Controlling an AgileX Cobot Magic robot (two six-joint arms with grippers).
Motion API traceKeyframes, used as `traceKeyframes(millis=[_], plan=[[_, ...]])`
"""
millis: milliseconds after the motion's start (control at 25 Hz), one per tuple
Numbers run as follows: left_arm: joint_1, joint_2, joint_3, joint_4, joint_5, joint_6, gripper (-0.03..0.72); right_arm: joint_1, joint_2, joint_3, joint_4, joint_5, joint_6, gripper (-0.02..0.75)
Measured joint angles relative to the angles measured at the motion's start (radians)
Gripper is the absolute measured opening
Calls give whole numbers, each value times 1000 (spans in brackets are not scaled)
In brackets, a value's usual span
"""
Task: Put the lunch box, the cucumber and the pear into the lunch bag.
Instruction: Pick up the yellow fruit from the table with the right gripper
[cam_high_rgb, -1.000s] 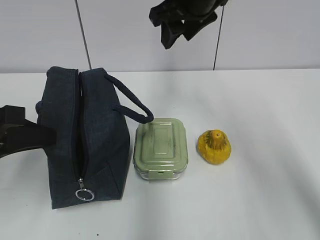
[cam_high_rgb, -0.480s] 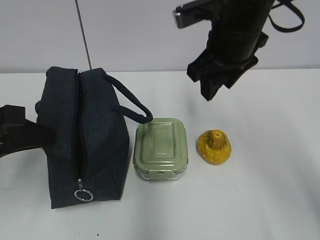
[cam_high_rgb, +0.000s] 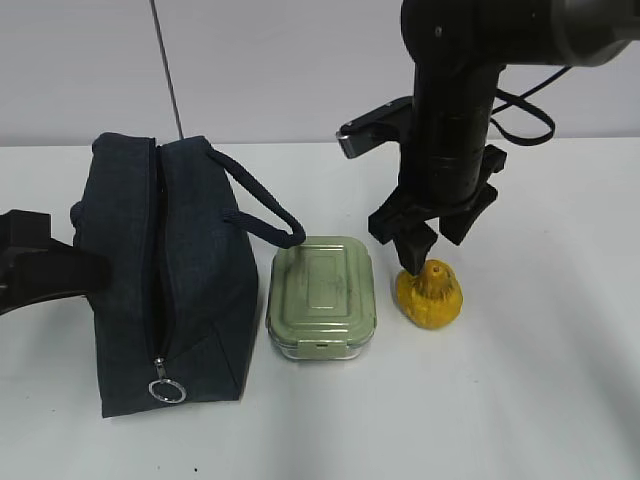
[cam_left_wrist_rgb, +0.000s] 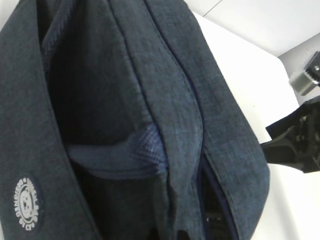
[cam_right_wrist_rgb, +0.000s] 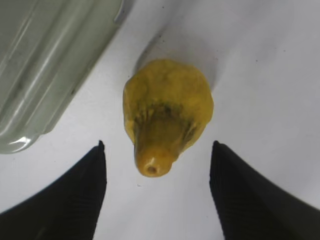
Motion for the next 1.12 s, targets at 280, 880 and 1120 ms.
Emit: traceKeyframes(millis=[280, 880, 1120], plan=[[0, 0, 0, 0, 0, 0, -13, 0, 64, 0, -43, -7, 1, 512], [0, 0, 0, 0, -3, 0, -13, 0, 103, 0, -48, -59, 2, 398], [0, 0, 0, 0, -4, 0, -13, 0, 103, -2, -56, -55, 2, 307]])
